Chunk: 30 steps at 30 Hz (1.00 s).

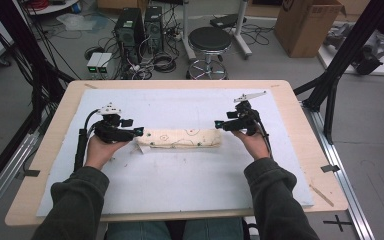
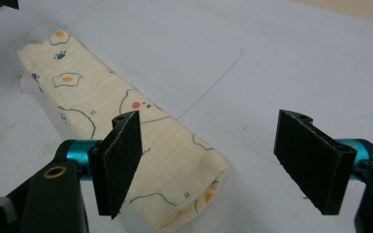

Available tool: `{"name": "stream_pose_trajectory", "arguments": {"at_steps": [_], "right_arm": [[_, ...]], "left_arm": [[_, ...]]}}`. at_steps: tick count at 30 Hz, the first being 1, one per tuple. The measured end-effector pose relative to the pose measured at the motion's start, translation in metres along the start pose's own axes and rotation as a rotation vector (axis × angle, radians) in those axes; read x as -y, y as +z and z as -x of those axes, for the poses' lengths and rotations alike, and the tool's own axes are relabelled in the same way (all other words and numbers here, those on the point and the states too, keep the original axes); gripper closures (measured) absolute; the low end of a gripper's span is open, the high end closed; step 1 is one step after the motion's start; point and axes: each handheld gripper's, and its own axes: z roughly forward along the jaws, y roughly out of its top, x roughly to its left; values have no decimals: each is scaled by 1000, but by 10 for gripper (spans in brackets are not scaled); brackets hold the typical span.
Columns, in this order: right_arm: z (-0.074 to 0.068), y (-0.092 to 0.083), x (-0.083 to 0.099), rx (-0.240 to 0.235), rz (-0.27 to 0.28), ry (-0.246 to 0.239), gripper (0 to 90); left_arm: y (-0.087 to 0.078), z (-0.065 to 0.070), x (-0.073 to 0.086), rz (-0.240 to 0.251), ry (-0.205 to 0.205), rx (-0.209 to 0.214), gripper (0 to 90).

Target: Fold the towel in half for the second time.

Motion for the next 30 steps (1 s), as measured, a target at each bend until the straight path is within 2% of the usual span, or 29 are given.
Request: {"name": "stream_pose_trajectory", "arguments": {"at_steps": [11, 20, 28, 30], "right_arm": [[-6, -9, 0, -15, 20, -15, 210], [-8, -11, 9, -24, 29, -22, 208], [-10, -18, 11, -31, 49, -6, 198], [-11, -18, 12, -31, 35, -5, 178]], "left_arm": [[-8, 1, 1, -2, 10, -2, 346], [-15, 4, 5, -4, 21, 3, 339], [-19, 6, 10, -11, 24, 13, 330], [-21, 8, 10, -8, 32, 14, 328]]}}
